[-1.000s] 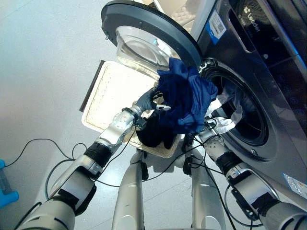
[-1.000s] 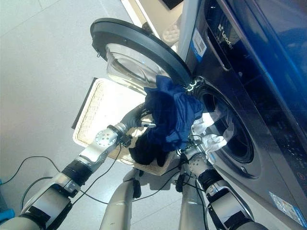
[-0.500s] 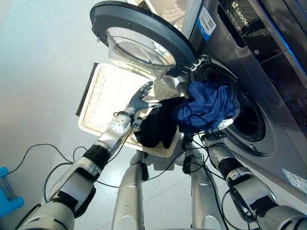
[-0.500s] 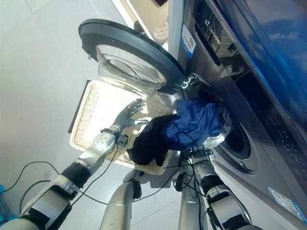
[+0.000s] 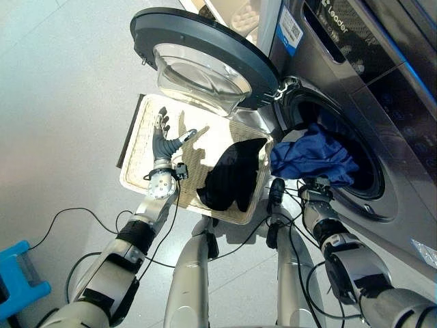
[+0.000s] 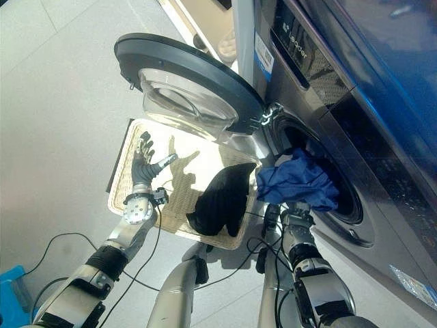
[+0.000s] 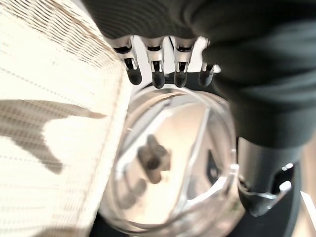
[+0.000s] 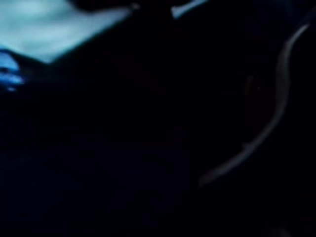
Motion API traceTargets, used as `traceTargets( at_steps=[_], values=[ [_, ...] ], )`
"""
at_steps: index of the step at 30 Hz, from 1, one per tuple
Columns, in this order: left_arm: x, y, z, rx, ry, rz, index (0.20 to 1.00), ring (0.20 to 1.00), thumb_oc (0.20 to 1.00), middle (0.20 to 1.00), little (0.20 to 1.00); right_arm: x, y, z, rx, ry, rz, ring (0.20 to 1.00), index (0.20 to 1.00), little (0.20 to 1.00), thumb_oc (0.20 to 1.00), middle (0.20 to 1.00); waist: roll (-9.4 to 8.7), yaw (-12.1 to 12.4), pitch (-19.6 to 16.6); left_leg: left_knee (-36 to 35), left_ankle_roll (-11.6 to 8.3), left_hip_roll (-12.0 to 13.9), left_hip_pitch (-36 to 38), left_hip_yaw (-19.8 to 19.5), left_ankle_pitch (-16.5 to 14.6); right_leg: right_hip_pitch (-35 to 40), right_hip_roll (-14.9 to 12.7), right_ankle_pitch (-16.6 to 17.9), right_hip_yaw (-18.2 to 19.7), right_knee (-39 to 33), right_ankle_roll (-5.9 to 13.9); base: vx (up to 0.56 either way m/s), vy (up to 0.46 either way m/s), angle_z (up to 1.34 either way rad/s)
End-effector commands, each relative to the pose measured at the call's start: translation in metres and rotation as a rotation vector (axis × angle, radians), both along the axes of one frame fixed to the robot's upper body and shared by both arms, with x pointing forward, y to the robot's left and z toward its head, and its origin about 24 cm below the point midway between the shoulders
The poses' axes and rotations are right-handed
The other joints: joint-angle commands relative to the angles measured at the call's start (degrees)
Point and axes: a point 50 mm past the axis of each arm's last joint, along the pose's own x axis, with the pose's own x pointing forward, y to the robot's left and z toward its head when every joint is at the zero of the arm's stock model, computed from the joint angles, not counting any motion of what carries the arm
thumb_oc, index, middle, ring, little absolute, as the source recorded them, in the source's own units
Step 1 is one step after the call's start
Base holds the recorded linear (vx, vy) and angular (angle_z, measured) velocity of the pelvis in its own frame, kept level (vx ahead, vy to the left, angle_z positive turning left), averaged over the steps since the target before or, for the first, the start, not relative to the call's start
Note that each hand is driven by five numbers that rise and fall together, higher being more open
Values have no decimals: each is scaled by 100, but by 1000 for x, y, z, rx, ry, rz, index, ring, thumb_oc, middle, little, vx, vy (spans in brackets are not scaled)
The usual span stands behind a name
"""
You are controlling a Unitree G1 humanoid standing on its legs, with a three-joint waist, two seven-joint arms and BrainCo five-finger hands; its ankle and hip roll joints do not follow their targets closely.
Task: Put the clothes into the washing machine.
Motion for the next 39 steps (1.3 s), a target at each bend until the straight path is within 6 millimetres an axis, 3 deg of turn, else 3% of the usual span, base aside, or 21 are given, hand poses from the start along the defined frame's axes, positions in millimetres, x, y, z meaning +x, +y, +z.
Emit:
traceTargets(
  at_steps=[1,4,5,7,8,11,13,15,24,29,30,31,37,39],
  values=[
    [-6,-11,25,-89,-144,-49,1000,1000,1000,1000,1000,1,-24,19,0,-28,-105,200,200,200,200,200,377,144,-139,415,-102,-494,-435,74,-372,-64,31,-643,-425,645,497,0,-22,4],
    [-7,-12,26,-87,-151,-61,1000,1000,1000,1000,1000,2,-30,24,10,-21,-126,200,200,200,200,200,381,163,-139,438,-97,-499,-460,62,-387,-83,16,-636,-439,655,495,-3,-43,4],
    [-11,-15,30,-80,-173,-123,1000,1000,1000,1000,1000,3,-57,42,52,24,-225,200,200,200,200,200,393,248,-139,498,-80,-519,-540,6,-423,-137,-32,-606,-498,703,505,-9,-87,5],
    [-11,-15,30,-80,-173,-123,1000,1000,1000,1000,1000,3,-57,42,52,24,-225,200,200,200,200,200,393,248,-139,498,-80,-519,-540,6,-423,-137,-32,-606,-498,703,505,-2,-80,7],
    [-14,-18,35,-64,-182,-165,1000,1000,1000,1000,1000,1,-78,53,54,54,-294,200,200,200,200,200,379,311,-139,538,-63,-535,-580,-48,-455,-160,-66,-581,-546,737,516,4,-74,9],
    [-14,-18,35,-64,-182,-165,1000,1000,1000,1000,1000,1,-78,53,54,54,-294,200,200,200,200,200,379,311,-139,538,-63,-535,-580,-48,-455,-160,-66,-581,-546,737,516,6,-40,12],
    [-21,-16,44,-40,-210,-208,1000,1000,1000,1000,1000,-11,-117,75,65,76,-431,200,200,200,200,200,353,392,-139,595,-25,-531,-631,-101,-510,-212,-112,-580,-606,835,543,22,-125,30],
    [-24,-13,47,-28,-215,-214,1000,1000,1000,1000,1000,-17,-130,84,67,74,-479,200,200,200,200,200,330,402,-139,615,-16,-521,-653,-111,-517,-239,-120,-569,-610,864,551,17,-78,10],
    [-28,-3,46,-23,-200,-212,1000,1000,1000,1000,1000,-37,-156,108,50,-2,-647,200,200,200,200,200,258,369,-139,603,-5,-465,-603,-103,-539,-219,-107,-585,-586,906,563,4,-6,2],
    [-27,-3,46,-24,-191,-209,1000,1000,1000,1000,1000,-50,-158,108,175,3,-772,200,200,200,200,200,212,305,-139,596,-11,-429,-572,-70,-551,-203,-89,-591,-568,916,577,9,-4,-1],
    [-27,-3,45,-24,-190,-210,1000,1000,1000,1000,1000,-51,-158,107,187,11,-777,316,316,316,316,316,211,302,-139,595,-11,-427,-570,-66,-549,-205,-89,-588,-565,915,577,0,0,0],
    [-27,-5,44,-23,-186,-216,1000,1000,1000,1000,1000,-50,-156,103,219,36,-777,1000,1000,1000,1000,1000,209,294,-139,596,-7,-425,-562,-56,-554,-202,-87,-585,-560,914,574,0,0,0],
    [-24,-16,45,32,-190,-223,1000,1000,1000,1000,1000,-42,-151,92,207,111,-716,1000,1000,1000,1000,1000,228,287,-139,611,-4,-421,-529,-11,-562,-161,-107,-586,-580,893,565,-2,12,0],
    [-21,-23,39,162,-165,-222,1000,1000,1000,1000,1000,-41,-151,79,178,188,-682,1000,1000,1000,1000,1000,257,271,-139,625,-19,-415,-440,-4,-621,-83,-112,-646,-570,916,589,22,45,1]
  ],
)
